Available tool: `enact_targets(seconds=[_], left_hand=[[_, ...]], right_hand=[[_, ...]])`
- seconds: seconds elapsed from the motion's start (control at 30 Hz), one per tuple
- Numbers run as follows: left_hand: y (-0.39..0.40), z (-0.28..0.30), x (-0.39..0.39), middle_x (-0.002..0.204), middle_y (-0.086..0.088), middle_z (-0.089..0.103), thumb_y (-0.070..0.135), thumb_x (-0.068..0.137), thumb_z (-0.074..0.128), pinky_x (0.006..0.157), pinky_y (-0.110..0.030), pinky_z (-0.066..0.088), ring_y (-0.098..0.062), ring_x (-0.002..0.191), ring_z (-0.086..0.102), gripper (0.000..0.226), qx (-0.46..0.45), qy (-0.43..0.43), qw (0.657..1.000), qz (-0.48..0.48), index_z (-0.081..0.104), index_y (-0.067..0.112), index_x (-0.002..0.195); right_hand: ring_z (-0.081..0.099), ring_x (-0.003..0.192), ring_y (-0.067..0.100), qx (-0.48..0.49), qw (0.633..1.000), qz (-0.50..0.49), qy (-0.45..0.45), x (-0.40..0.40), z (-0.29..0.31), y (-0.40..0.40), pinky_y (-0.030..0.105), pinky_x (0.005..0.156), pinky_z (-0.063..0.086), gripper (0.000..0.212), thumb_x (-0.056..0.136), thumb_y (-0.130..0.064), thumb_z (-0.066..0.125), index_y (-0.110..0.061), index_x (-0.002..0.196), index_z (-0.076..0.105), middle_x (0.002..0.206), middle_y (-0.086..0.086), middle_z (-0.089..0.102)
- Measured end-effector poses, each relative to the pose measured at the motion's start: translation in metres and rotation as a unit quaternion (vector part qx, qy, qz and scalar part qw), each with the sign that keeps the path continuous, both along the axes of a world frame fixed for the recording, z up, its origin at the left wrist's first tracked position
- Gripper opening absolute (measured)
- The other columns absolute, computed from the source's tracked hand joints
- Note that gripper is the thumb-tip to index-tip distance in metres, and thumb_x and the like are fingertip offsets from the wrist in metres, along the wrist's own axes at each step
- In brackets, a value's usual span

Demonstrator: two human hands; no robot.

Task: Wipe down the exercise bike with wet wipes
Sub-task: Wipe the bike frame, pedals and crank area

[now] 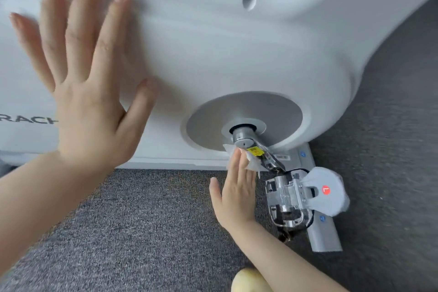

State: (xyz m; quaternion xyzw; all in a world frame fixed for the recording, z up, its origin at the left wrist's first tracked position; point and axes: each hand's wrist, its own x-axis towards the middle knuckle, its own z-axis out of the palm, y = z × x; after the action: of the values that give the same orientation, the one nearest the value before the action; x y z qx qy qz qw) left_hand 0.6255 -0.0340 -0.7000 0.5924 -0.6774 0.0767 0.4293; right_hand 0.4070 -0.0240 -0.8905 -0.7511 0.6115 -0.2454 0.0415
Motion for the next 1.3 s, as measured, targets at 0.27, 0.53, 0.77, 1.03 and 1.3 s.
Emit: enact_targets(seconds=[0.27,0.53,0.77,1.03,1.3], left_hand=[[-0.002,-0.003,0.014,0.161,-0.014,0.01,0.036,0.096,0.037,0.11,-0.071,0.015,-0.042,0.148,0.007,0.064,-0.002,-0.015,0.999,-0.045,0.016,0.021,0.154],[-0.007,-0.009,0.003,0.157,-0.015,0.018,0.032,0.093,0.046,0.107,-0.073,0.018,-0.047,0.145,0.013,0.066,-0.033,-0.013,0.999,0.003,0.023,0.015,0.152],[-0.001,-0.006,0.004,0.155,-0.02,0.025,0.035,0.095,0.04,0.111,-0.069,0.015,-0.043,0.146,0.015,0.063,0.018,0.016,1.0,-0.009,0.025,0.01,0.151],[-0.002,-0.005,0.0,0.159,-0.019,0.017,0.031,0.091,0.046,0.104,-0.076,0.017,-0.054,0.141,0.015,0.069,-0.01,0.01,1.0,0.001,0.02,0.017,0.153],[0.004,-0.005,-0.007,0.16,-0.022,0.011,0.025,0.076,0.062,0.115,-0.047,-0.01,-0.04,0.146,0.001,0.092,-0.01,-0.045,0.998,0.038,0.015,0.01,0.154]], right_hand=[[0.011,0.149,0.021,-0.015,0.983,0.113,-0.142,0.007,0.045,0.039,0.045,0.116,0.023,0.078,0.092,-0.027,0.053,-0.022,0.154,0.005,0.162,-0.006,0.001],[-0.005,0.149,0.023,-0.106,0.992,0.024,0.068,-0.028,0.052,0.008,0.042,0.121,0.0,0.077,0.096,-0.038,0.035,-0.01,0.153,-0.008,0.161,0.006,-0.012],[0.01,0.146,0.031,0.017,0.991,-0.098,0.094,-0.038,0.022,0.016,0.045,0.117,0.006,0.085,0.095,-0.047,0.034,-0.003,0.151,-0.013,0.157,0.018,0.001],[0.0,0.148,0.018,0.053,0.991,-0.095,0.075,-0.036,0.046,0.01,0.036,0.12,0.001,0.076,0.098,-0.048,0.031,-0.007,0.153,-0.001,0.16,0.006,-0.006],[0.012,0.147,0.022,0.172,0.977,-0.111,0.061,-0.03,0.092,0.011,0.033,0.118,0.011,0.071,0.1,-0.038,0.038,-0.014,0.153,-0.003,0.162,0.003,0.006]])
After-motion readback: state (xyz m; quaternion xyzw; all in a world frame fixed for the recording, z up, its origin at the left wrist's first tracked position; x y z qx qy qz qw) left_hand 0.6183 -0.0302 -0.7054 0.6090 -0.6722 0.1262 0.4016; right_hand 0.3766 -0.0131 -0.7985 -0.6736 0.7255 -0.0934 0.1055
